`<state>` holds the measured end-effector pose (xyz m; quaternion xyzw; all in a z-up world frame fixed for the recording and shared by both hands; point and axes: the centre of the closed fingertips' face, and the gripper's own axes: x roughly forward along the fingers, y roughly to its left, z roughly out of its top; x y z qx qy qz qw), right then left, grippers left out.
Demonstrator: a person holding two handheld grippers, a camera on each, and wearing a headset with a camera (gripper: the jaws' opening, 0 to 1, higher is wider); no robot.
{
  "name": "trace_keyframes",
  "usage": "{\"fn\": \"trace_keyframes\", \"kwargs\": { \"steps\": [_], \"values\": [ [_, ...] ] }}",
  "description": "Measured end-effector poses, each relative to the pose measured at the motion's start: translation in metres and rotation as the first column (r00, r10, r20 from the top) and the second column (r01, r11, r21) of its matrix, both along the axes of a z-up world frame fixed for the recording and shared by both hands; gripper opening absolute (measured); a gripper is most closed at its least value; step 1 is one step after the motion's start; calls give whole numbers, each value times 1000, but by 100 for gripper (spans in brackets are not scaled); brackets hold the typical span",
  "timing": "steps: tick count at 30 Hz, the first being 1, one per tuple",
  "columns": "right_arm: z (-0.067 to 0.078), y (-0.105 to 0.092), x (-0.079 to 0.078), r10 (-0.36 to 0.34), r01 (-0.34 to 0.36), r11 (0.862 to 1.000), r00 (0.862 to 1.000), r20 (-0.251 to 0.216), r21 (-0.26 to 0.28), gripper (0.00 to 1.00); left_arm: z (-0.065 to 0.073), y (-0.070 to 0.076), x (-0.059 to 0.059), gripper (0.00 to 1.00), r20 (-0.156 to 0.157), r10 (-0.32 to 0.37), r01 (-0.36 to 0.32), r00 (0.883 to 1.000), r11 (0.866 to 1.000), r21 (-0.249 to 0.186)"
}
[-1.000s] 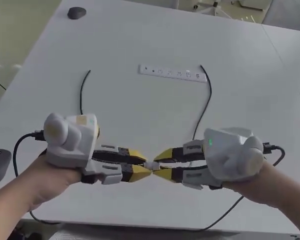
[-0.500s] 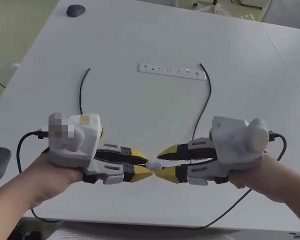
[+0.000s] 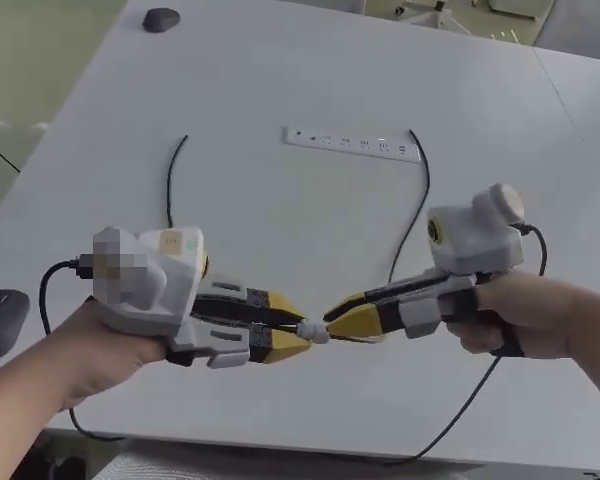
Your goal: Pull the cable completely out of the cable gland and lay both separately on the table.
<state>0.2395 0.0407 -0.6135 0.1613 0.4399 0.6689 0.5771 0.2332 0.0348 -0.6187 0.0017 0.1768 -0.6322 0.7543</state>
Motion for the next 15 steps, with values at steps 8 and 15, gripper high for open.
{"fn": "trace_keyframes", "kwargs": {
  "steps": [8, 15],
  "values": [
    [-7, 2, -16, 60, -61, 998, 996, -69, -17, 15, 0, -2, 0, 15, 1, -5, 5, 1000, 1000, 0],
    [-6, 1, -15, 53, -53, 999, 998, -20, -4, 8, -2, -2, 0, 15, -6, -1, 1, 1000, 1000, 8]
  ]
}}
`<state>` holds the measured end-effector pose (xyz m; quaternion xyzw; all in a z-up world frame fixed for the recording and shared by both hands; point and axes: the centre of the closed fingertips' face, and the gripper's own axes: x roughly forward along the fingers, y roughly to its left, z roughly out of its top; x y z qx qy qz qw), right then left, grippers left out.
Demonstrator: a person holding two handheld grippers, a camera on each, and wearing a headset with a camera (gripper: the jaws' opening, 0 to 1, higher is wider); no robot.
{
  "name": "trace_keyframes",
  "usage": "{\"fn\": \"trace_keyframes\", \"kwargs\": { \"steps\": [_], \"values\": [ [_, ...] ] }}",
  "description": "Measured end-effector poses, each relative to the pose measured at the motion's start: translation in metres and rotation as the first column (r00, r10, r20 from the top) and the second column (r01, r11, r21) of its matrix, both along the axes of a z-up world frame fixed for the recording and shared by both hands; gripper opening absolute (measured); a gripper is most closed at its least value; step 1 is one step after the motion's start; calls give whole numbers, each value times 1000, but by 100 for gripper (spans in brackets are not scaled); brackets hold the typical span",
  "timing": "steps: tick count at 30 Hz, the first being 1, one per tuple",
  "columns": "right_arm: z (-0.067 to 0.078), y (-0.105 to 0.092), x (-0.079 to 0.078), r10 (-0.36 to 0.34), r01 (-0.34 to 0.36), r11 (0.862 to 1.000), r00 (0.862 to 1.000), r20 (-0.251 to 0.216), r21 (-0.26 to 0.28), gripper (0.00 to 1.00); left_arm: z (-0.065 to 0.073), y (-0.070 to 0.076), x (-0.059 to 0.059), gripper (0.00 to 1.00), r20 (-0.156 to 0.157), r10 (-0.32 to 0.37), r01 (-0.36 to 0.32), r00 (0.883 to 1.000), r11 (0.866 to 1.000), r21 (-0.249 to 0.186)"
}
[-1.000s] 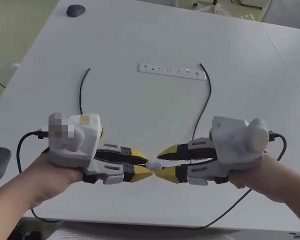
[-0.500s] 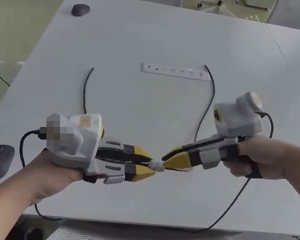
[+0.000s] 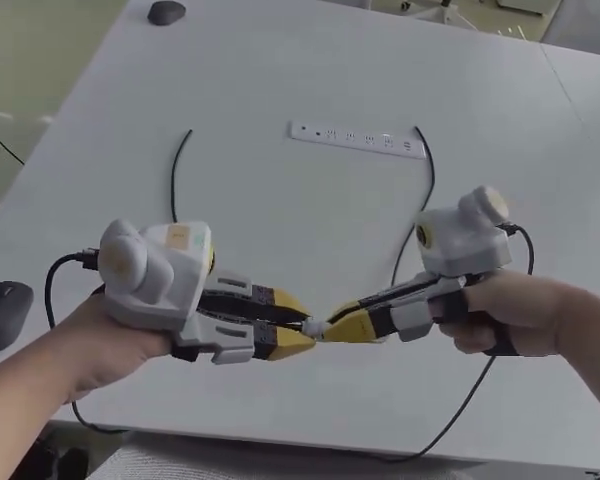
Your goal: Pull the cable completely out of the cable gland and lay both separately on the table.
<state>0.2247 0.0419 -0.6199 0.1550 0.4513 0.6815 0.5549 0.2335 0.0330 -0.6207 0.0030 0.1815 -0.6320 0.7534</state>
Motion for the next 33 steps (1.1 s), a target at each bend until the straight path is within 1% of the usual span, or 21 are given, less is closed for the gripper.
{"fn": "trace_keyframes", "kwargs": {
  "steps": [2, 5, 6, 8, 10, 13, 14, 16, 17, 19, 21, 23, 24, 25, 26, 27, 28, 30, 31, 32, 33],
  "values": [
    [1, 0, 0, 3, -3, 1000, 1000, 14, 2, 8, 1, 0, 0, 15, -5, 1, -1, 1000, 1000, -5],
    [3, 1, 2, 17, -17, 1000, 994, 110, 5, 8, 2, 1, 2, 15, -9, 6, -6, 1000, 1000, -9],
    [3, 1, 2, 19, -20, 1000, 992, 123, 4, 8, 2, 1, 1, 15, -17, 7, -8, 1000, 1000, -12],
    [5, 2, 1, 37, -39, 999, 977, 209, 4, 8, 3, 1, 1, 15, -23, 5, -5, 1000, 1000, -18],
    [7, 3, 0, 47, -45, 999, 954, 295, -15, 7, 5, 2, 0, 15, -34, 4, -5, 999, 1000, -27],
    [9, 4, 1, 61, -52, 998, 908, 415, -33, 7, 6, 3, 0, 15, -52, 14, -16, 999, 999, -41],
    [7, 4, 1, 75, -55, 997, 882, 465, -56, 7, 5, 3, 1, 15, -53, 16, -18, 998, 999, -42],
    [6, 3, 0, 99, -66, 995, 846, 524, -81, 7, 5, 2, 0, 15, -55, 13, -15, 998, 999, -41],
    [4, 2, 0, 102, -65, 994, 838, 536, -89, 7, 5, 2, -1, 15, -57, 11, -13, 998, 999, -39],
    [3, 2, 1, 113, -64, 993, 806, 581, -104, 7, 4, 2, -1, 15, -61, 11, -13, 998, 999, -36],
    [3, 2, 1, 107, -51, 993, 787, 608, -108, 7, 3, 2, -1, 15, -68, 12, -15, 998, 999, -35],
    [3, 1, 5, 124, -51, 991, 722, 681, -127, 7, 4, 2, 1, 15, -85, 20, -23, 996, 999, -38],
    [3, 1, 5, 128, -47, 990, 704, 698, -134, 7, 4, 3, 0, 15, -98, 22, -26, 995, 999, -42],
    [3, 1, 5, 138, -45, 988, 673, 727, -146, 7, 4, 3, 0, 15, -97, 22, -26, 995, 999, -43],
    [2, 1, 4, 148, -48, 987, 655, 740, -155, 7, 4, 3, 0, 15, -103, 22, -27, 994, 999, -45],
    [1, 1, 3, 164, -49, 984, 625, 763, -171, 7, 4, 3, 0, 15, -106, 22, -27, 994, 999, -45],
    [0, 2, 3, 170, -44, 983, 606, 777, -181, 7, 4, 3, -1, 15, -110, 25, -30, 994, 999, -45],
    [-1, 2, 0, 180, -39, 980, 593, 785, -196, 7, 3, 3, -2, 15, -115, 22, -27, 993, 999, -43],
    [-2, 2, 0, 190, -37, 978, 572, 798, -207, 7, 2, 3, -3, 15, -117, 21, -26, 993, 999, -43],
    [-3, 1, 0, 206, -37, 974, 543, 814, -222, 7, 1, 2, -3, 15, -124, 20, -26, 992, 999, -44],
    [-3, 1, -1, 214, -35, 972, 527, 823, -231, 7, 1, 3, -3, 15, -130, 19, -25, 991, 999, -45]
  ]
}}
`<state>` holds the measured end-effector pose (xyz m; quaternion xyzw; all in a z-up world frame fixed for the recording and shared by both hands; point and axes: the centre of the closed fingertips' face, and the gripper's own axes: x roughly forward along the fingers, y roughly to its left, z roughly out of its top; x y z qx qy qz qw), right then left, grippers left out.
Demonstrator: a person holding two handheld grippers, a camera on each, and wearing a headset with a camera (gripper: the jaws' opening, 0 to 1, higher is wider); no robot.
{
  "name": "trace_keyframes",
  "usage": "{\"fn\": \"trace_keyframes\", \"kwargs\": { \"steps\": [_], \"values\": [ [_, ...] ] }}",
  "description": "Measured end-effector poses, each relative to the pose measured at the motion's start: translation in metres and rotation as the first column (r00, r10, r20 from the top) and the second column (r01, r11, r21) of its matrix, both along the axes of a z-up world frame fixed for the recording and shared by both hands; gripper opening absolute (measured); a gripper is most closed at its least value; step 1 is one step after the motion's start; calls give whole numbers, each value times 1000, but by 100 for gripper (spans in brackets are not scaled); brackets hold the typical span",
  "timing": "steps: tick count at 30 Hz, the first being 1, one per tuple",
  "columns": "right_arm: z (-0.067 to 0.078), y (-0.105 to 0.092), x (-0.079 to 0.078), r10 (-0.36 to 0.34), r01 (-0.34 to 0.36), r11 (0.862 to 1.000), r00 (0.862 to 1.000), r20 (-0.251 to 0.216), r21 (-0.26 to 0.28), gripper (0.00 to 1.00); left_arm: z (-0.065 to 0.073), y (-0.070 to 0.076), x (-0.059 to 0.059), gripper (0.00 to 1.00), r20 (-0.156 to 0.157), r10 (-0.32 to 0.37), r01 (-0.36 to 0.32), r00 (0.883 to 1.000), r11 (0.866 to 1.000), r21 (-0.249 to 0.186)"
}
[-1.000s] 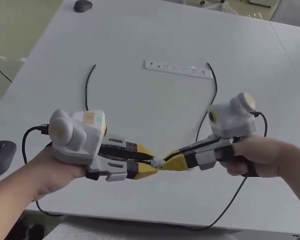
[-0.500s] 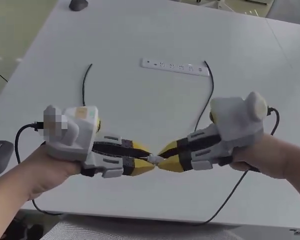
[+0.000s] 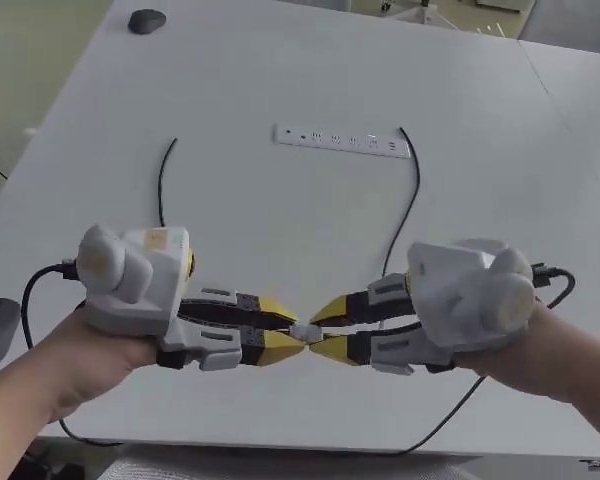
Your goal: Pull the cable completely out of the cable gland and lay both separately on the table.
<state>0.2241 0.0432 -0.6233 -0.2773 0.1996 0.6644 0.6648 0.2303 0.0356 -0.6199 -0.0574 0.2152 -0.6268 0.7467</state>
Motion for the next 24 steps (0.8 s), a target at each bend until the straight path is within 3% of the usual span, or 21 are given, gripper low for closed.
{"fn": "trace_keyframes", "kwargs": {
  "steps": [5, 9, 11, 14, 24],
  "values": [
    [0, 2, 2, -22, 26, 999, 994, 109, -33, 7, 1, 1, 2, 15, -11, 5, -5, 1000, 1000, -5],
    [-1, 2, 3, -21, 29, 998, 989, 145, -54, 8, 0, 2, 4, 15, -20, 9, -9, 1000, 1000, -6],
    [-3, 2, 3, -17, 27, 997, 989, 144, -70, 8, -1, 2, 4, 15, -32, 3, -3, 999, 1000, -6],
    [-4, 2, 4, -11, 26, 995, 988, 154, -93, 8, -2, 1, 5, 15, -25, -4, 4, 1000, 1000, 3],
    [0, 2, 13, -69, 79, 993, 991, 114, -85, 11, 2, 3, 12, 15, -21, 4, -4, 1000, 1000, -14]
  ]
}}
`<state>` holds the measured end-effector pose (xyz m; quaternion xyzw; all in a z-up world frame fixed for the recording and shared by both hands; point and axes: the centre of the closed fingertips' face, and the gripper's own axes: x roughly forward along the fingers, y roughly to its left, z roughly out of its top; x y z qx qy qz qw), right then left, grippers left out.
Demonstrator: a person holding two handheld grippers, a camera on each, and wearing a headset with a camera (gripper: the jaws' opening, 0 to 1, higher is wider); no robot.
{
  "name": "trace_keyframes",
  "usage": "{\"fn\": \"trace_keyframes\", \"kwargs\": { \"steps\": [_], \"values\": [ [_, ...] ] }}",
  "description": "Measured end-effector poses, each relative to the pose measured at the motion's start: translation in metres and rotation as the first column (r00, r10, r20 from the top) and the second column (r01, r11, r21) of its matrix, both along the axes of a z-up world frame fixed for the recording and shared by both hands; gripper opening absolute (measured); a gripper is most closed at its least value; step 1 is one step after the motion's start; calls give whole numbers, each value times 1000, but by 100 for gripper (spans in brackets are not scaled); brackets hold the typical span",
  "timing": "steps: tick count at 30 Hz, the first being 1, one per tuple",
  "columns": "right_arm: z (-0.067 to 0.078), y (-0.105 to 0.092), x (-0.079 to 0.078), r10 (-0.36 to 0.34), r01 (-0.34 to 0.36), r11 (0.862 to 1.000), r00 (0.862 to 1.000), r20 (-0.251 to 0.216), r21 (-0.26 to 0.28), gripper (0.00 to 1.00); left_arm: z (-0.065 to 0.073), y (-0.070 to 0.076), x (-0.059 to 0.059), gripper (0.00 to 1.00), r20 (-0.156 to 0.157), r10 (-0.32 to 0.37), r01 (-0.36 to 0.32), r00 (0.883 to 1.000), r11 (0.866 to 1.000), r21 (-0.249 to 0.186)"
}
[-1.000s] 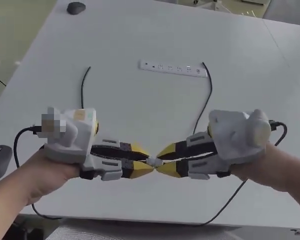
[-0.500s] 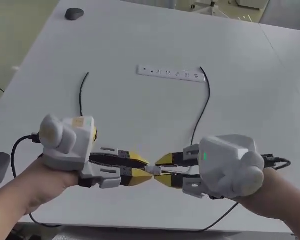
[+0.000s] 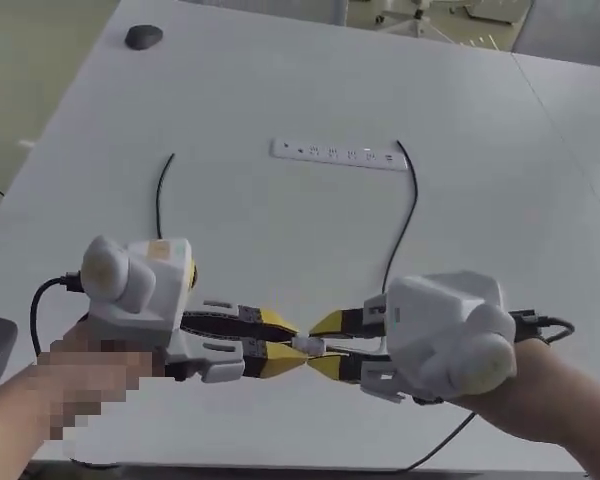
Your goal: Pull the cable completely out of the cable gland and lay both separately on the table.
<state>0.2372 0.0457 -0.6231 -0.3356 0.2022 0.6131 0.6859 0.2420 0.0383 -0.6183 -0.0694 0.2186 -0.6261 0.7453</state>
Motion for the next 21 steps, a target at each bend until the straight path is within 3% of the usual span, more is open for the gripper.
{"fn": "trace_keyframes", "kwargs": {
  "steps": [12, 19, 21],
  "values": [
    [6, -16, -2, -115, 117, 993, 992, -50, 33, 13, 4, 2, 1, 15, 16, 15, -15, 1000, 1000, 3],
    [2, -30, 17, -234, 235, 972, 968, 85, 7, 11, 8, 1, 3, 15, 18, 33, -33, 999, 999, -5],
    [3, -29, 17, -255, 254, 967, 963, 85, 26, 11, 11, 1, 6, 15, 17, 48, -48, 999, 999, -8]
  ]
}}
